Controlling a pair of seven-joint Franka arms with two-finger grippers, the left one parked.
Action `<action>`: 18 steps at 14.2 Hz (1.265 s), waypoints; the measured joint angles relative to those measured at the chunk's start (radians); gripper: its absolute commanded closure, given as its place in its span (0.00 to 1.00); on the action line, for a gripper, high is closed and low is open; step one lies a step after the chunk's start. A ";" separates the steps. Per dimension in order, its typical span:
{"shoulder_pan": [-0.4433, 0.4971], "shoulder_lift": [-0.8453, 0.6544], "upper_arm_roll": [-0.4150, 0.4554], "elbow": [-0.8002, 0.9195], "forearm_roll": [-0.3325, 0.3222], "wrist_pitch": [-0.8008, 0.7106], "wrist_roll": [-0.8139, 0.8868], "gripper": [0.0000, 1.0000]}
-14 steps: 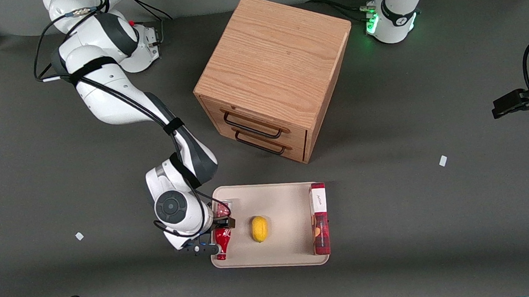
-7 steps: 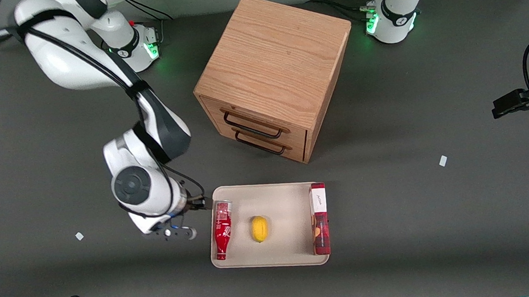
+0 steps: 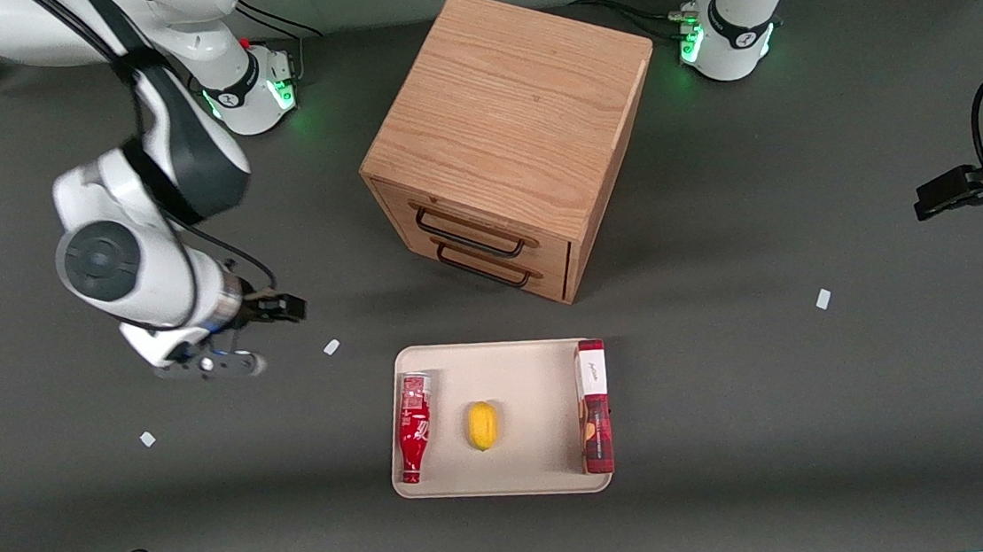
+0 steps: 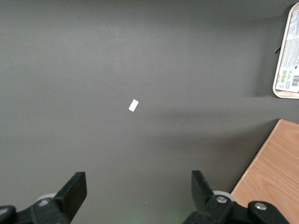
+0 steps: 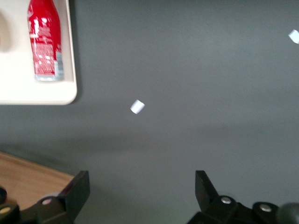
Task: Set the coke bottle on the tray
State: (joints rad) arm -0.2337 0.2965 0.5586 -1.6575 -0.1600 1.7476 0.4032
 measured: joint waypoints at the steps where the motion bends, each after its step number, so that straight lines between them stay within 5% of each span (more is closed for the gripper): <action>1: -0.108 -0.021 0.089 -0.008 0.000 -0.028 -0.032 0.00; 5: -0.510 -0.045 0.436 -0.007 0.000 -0.119 -0.115 0.00; 7: -0.563 -0.046 0.477 0.012 0.000 -0.148 -0.156 0.00; 11: -0.266 -0.053 0.207 0.119 0.008 -0.242 -0.162 0.00; 15: -0.108 -0.068 0.059 0.157 0.021 -0.279 -0.162 0.00; 18: 0.211 -0.134 -0.302 0.159 0.118 -0.289 -0.164 0.00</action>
State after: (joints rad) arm -0.0227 0.1625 0.2565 -1.4982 -0.0423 1.4585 0.2388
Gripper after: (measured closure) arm 0.000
